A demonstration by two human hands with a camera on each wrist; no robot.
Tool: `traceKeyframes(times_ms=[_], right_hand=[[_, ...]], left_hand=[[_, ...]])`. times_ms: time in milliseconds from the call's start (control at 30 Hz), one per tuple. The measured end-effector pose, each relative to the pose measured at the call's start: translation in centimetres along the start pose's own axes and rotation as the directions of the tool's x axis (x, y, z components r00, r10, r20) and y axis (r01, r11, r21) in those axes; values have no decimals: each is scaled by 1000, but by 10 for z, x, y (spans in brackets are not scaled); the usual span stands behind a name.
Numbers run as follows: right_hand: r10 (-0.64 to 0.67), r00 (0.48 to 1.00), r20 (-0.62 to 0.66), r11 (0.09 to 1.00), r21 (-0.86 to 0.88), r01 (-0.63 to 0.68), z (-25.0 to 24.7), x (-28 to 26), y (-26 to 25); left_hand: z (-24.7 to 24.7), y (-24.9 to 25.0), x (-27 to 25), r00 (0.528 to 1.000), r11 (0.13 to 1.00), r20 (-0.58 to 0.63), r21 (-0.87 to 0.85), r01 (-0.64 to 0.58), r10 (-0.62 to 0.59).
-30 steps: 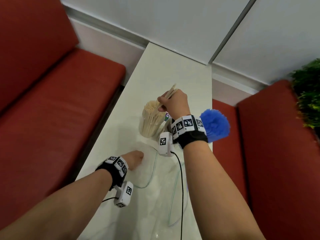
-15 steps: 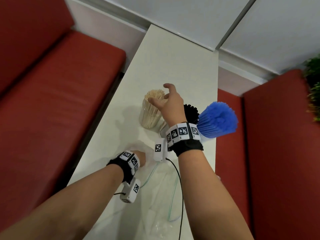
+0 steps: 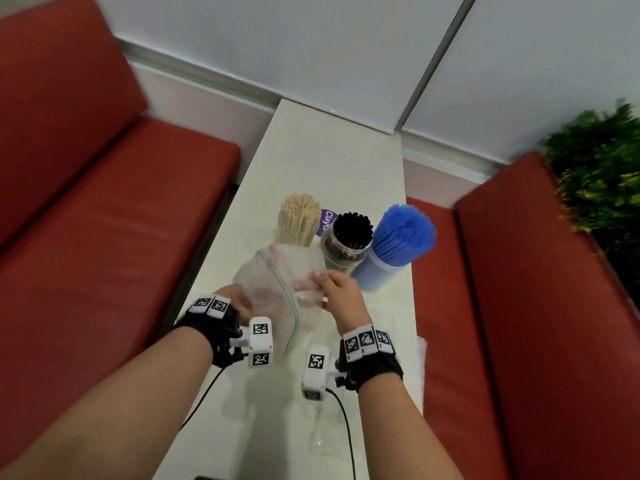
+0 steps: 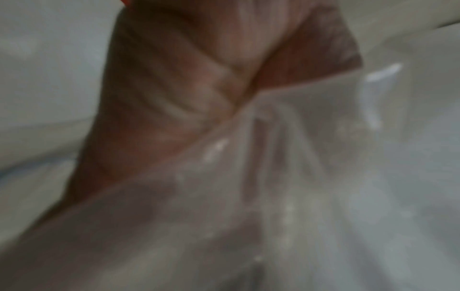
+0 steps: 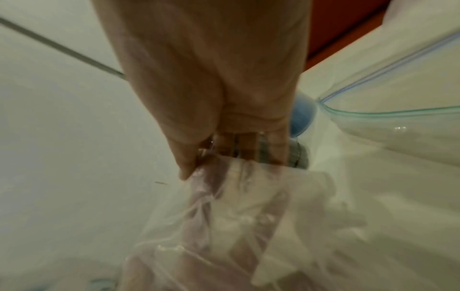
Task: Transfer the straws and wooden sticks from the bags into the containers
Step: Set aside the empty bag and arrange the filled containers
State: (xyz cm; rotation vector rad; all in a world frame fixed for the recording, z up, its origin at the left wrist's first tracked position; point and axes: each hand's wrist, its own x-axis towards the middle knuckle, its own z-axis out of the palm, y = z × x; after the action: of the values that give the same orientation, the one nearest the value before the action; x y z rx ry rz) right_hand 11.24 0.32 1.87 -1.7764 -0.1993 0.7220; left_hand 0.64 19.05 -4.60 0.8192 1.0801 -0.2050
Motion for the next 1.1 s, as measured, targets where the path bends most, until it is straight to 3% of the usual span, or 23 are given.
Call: traceKeyframes(times_ms=[33,67,100,133,167,200,233,300,333,400,467,500,533,600,667,700,733,833,900,967,1000,1100], right_hand=[[-96,993,-66,994,-48,93,-1,-5,-5],[-190,972,-138,977,-127,173,-3,-10,-9],[-265,943,-203,954,-200,225,-5,-15,-13],[-314,912,-265,938,-234,255,-6,-21,-17],[-351,877,-329,928,-246,279,-8,-27,-20],[-374,835,-403,921,-266,284,-9,-32,-21],[-386,793,-472,917,-292,272,-12,-37,-22],[-400,733,-550,905,-365,220,-13,-46,-22],[-407,720,-562,898,-392,201,-13,-50,-24],[-415,720,-556,894,-396,210,-7,-56,-28],[-434,728,-531,893,-358,272,-1,-63,-31],[-451,722,-525,888,-345,304,1,-67,-32],[-468,707,-531,882,-334,333,1,-70,-33],[-491,672,-554,871,-326,368,-6,-77,-34],[-485,637,-599,874,-313,371,-18,-83,-33],[-469,618,-631,881,-287,375,-25,-85,-31],[-450,604,-658,888,-254,384,-31,-87,-28],[-422,578,-699,889,-194,414,-44,-92,-19],[-434,587,-683,881,-185,436,-47,-93,-14],[-451,609,-653,871,-174,459,-49,-94,-12],[-454,622,-639,869,-164,466,-49,-94,-12],[-462,646,-608,862,-137,488,-50,-98,-14]], left_hand=[[4,-3,-14,997,1000,73,13,-8,7],[11,-3,-21,959,1000,282,-8,-8,10],[16,-2,-37,853,997,520,37,-68,39],[22,-2,-45,696,999,716,-22,-49,50],[26,4,-59,632,998,773,-20,-64,56],[30,9,-67,626,998,777,-68,-12,60],[31,13,-71,678,992,729,-129,-3,97],[30,20,-74,721,968,663,-247,-42,201],[32,24,-82,681,968,698,-240,-71,223],[45,24,-100,642,968,739,-54,-244,203],[67,21,-113,754,859,609,223,-461,246],[77,20,-117,800,778,485,322,-539,353],[84,19,-119,796,728,359,336,-597,487],[85,23,-118,683,619,136,324,-716,718],[74,32,-113,567,523,2,383,-762,824],[68,36,-109,547,511,-35,412,-755,836],[63,37,-104,565,537,-56,396,-744,823],[65,38,-103,729,731,-56,33,-681,682],[71,40,-107,794,790,11,-110,-604,608],[76,42,-116,772,773,69,17,-634,632],[78,42,-119,735,720,95,152,-677,671],[82,42,-123,543,405,130,528,-747,830]])
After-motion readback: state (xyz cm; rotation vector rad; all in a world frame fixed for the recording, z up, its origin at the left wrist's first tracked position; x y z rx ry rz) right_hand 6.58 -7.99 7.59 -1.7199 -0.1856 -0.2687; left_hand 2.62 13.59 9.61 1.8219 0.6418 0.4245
